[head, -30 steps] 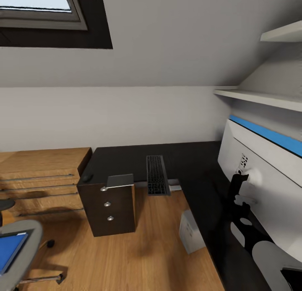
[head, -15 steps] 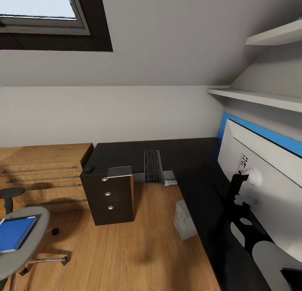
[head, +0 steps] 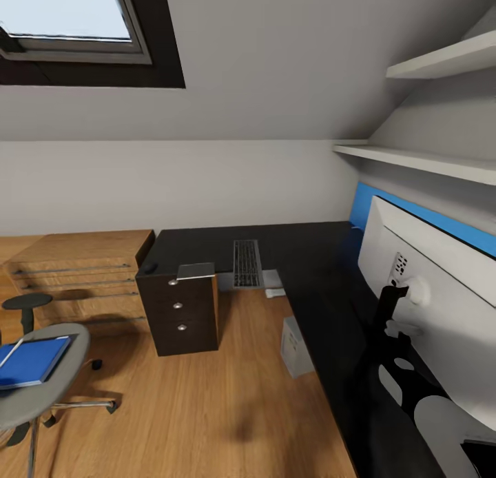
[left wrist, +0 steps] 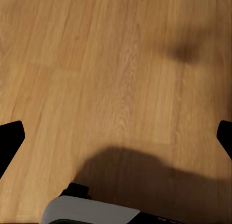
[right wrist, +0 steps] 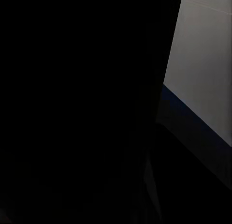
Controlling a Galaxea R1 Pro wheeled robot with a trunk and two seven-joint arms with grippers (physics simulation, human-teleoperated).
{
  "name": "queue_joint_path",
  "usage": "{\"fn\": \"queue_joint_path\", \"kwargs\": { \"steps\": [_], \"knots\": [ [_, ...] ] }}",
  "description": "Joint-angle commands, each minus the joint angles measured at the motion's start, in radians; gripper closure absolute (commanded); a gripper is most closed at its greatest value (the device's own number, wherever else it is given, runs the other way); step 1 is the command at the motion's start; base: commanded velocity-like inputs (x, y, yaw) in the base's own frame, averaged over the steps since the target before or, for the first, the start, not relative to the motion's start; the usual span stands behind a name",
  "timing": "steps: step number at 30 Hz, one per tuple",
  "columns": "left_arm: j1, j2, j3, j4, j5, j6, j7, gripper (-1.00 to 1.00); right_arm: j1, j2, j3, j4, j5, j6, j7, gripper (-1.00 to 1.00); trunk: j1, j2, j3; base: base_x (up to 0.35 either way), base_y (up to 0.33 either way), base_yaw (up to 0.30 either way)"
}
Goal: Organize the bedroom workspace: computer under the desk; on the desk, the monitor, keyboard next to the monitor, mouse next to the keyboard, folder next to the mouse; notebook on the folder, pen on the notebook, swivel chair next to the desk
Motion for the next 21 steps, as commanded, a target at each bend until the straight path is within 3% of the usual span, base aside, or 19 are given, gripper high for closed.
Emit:
{"fn": "queue_joint_path", "kwargs": {
  "steps": [1, 21],
  "knots": [
    [0.0, -0.001, 0.002, -0.001, 0.003, -0.001, -0.001, -1.0, -0.001, 0.0, 0.005, -0.001, -0.009, -0.005, 0.0, 1.0, 0.0, -0.001, -0.001, -0.073, -0.023, 0.0],
    [0.0, -0.001, 0.001, -0.001, 0.003, -0.001, -0.001, -1.0, -0.001, 0.0, 0.005, 0.001, -0.009, -0.005, 0.0, 1.0, 0.0, -0.001, -0.001, -0.01, -0.003, 0.0]
  ]
}}
